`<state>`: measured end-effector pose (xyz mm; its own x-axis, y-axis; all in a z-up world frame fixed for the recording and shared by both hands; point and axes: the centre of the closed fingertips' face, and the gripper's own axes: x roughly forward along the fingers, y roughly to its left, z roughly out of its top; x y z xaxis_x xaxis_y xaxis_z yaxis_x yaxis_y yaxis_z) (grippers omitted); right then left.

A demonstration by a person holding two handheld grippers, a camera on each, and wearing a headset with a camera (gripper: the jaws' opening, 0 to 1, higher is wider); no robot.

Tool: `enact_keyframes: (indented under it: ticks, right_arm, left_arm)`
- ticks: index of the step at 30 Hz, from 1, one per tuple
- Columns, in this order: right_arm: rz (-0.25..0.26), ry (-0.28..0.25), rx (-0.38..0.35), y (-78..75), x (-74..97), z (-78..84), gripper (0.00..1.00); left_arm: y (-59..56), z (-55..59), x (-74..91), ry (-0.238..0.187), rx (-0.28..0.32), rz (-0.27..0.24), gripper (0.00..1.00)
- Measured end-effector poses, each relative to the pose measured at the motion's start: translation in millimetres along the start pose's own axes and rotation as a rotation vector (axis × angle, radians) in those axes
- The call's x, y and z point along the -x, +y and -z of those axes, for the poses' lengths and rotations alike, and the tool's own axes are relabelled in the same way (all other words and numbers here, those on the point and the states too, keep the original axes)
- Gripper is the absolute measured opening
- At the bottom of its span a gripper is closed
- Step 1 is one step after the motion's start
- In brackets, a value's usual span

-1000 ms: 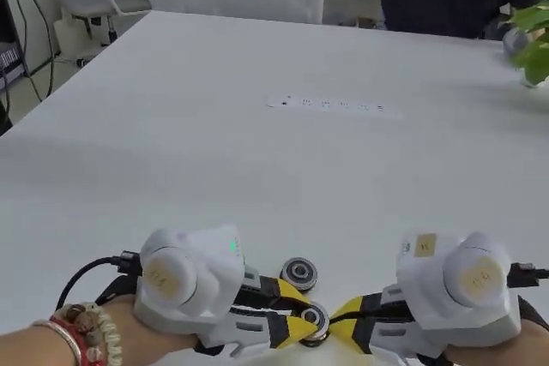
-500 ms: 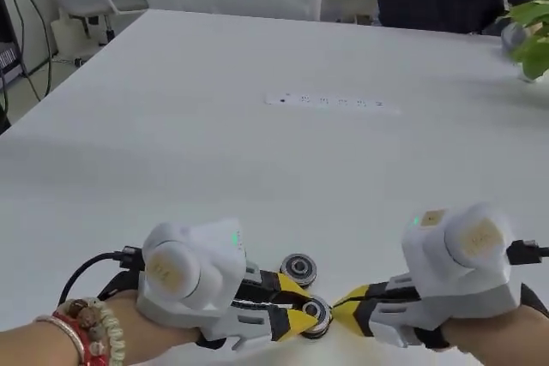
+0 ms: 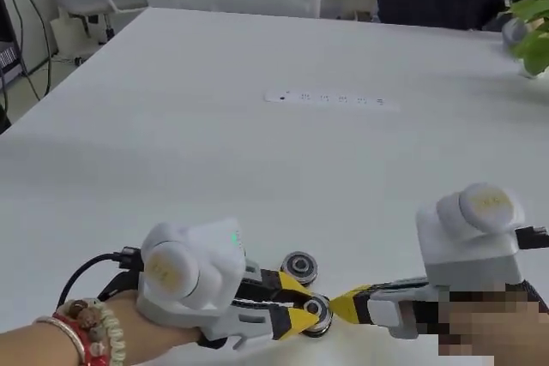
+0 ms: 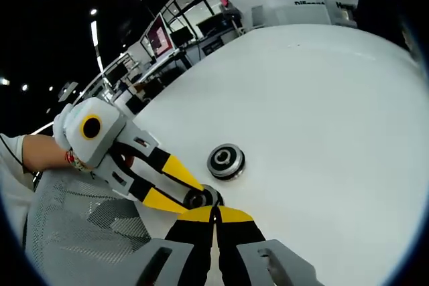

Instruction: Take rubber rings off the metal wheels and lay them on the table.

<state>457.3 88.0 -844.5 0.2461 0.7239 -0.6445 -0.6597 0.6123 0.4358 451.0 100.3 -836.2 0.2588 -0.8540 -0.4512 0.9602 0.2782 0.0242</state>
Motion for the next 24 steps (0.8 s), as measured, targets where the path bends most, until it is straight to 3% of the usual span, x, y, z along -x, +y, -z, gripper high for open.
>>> enact_keyframes:
  ticks: [15,24]
  right_arm:
    - [-0.044,0.005,-0.160,2.1,2.1,1.2,0.00]
    - [-0.058,0.005,-0.178,5.7,2.3,0.9,0.00]
  left_arm:
    - [-0.5,-0.9,-0.6,-0.002,-0.002,0.006,0.08]
    - [-0.7,-0.8,-0.9,0.002,-0.004,0.006,0.08]
